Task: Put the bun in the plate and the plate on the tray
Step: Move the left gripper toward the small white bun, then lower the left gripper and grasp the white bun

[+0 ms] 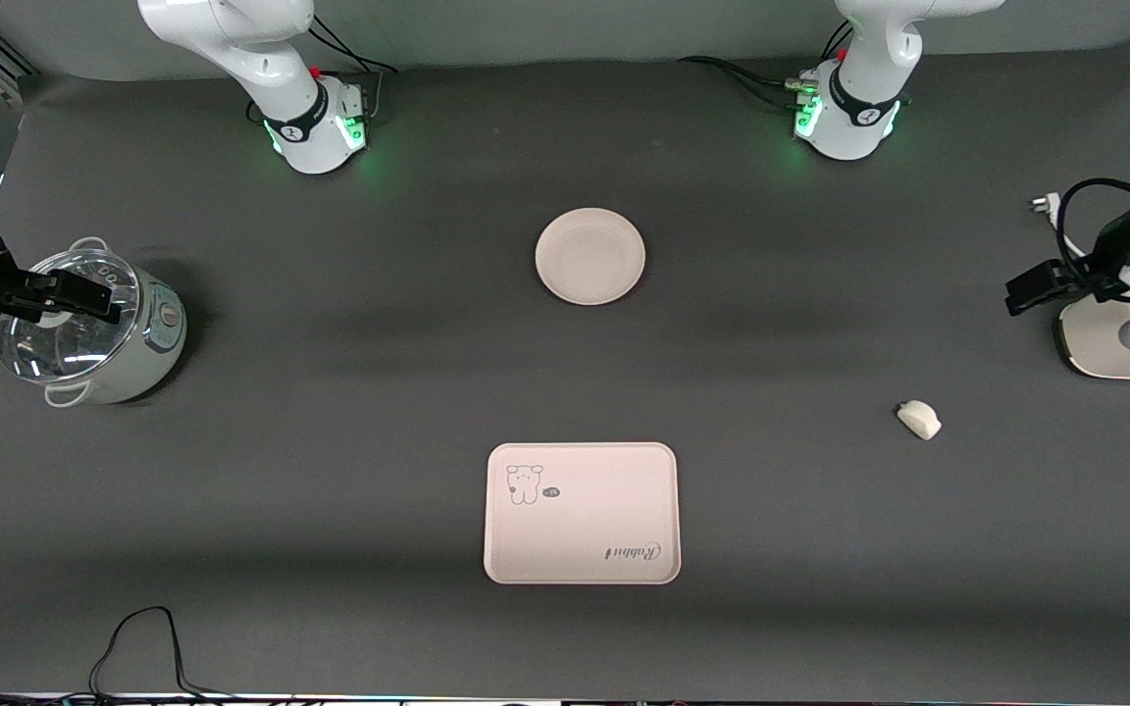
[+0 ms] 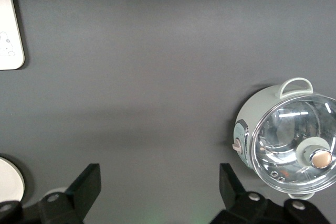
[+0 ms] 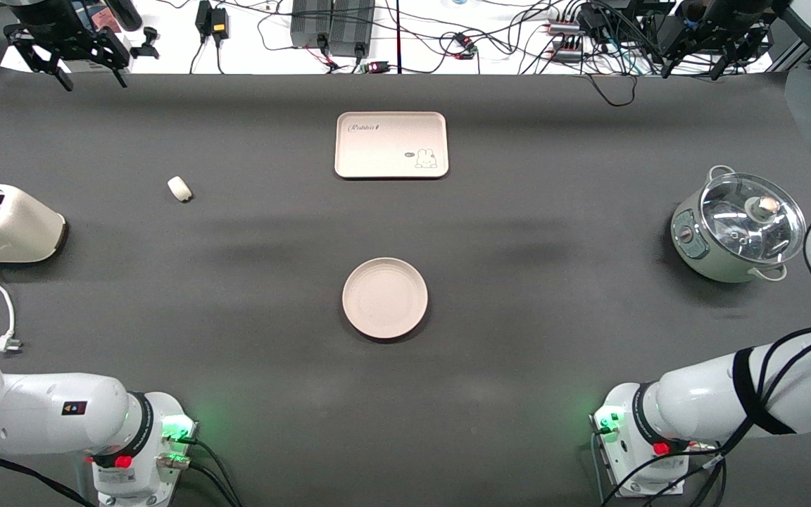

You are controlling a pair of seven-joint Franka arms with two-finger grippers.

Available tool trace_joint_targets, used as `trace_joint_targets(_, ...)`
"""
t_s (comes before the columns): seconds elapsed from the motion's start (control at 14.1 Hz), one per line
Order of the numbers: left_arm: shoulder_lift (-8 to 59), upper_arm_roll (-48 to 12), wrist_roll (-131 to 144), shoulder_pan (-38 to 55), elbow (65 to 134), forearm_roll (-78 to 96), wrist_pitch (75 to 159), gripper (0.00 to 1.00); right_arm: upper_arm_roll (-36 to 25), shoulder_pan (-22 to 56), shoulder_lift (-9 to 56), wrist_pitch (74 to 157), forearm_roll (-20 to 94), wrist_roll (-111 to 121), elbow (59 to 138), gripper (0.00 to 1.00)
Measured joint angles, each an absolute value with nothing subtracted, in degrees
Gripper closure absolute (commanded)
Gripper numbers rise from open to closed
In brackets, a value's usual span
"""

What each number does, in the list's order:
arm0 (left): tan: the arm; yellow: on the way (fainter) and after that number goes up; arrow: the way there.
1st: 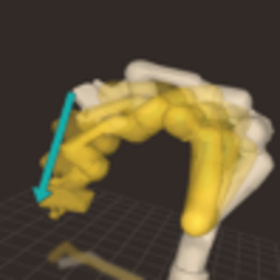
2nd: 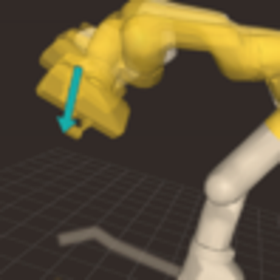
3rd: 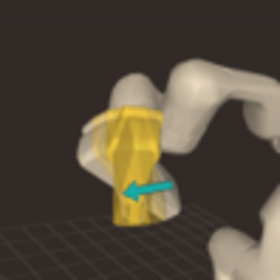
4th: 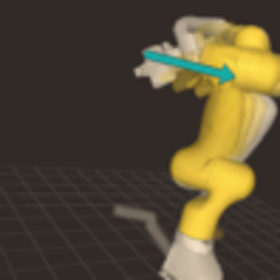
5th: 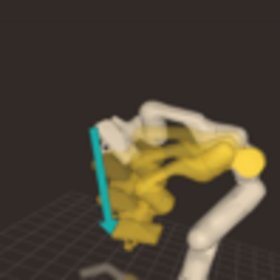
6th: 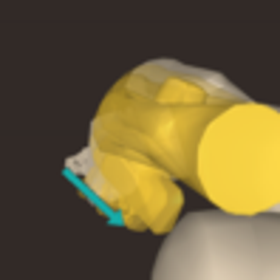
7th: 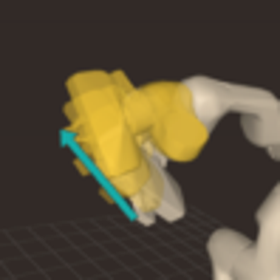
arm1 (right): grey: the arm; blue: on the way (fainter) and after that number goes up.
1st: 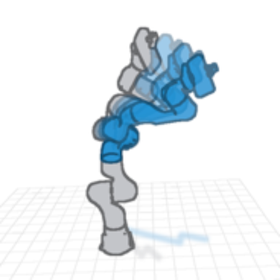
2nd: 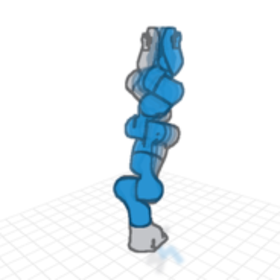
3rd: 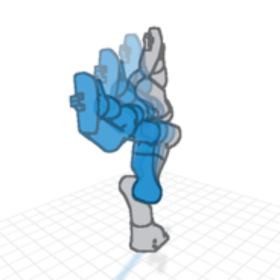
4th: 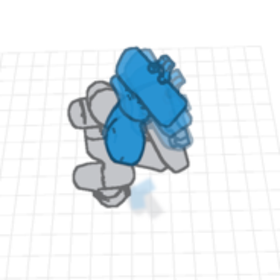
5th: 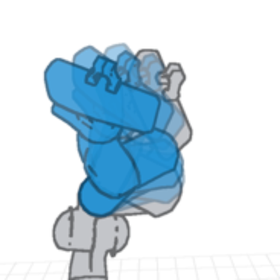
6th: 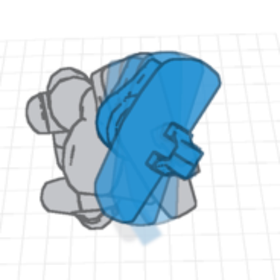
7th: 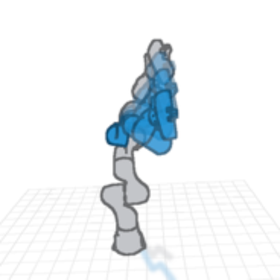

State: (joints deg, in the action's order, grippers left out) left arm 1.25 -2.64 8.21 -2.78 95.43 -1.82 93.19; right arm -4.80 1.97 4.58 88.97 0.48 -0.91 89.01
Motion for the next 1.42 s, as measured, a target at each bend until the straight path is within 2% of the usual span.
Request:
trace_joint_targets(0.64,2.1,-3.9,8.0,-3.7,93.2,-1.7,90.5,0.00,-4.8,2.0,4.6,89.0,0.5,-0.9,89.1,0.00)
trace_joint_targets(0.92,6.2,-4.2,8.0,-3.9,93.2,-1.7,91.7,0.00,-4.8,2.0,4.6,89.0,-0.1,0.1,89.1,0.00)
trace_joint_targets(1.06,8.3,-4.1,8.0,-4.4,94.7,-1.7,95.4,0.00,-4.8,2.0,4.5,89.0,-0.2,0.1,89.1,0.00)
trace_joint_targets(1.42,14.9,-3.9,8.0,-5.8,107.0,-1.7,114.7,0.00,-4.8,2.0,4.5,89.0,-0.2,0.1,89.1,0.00)
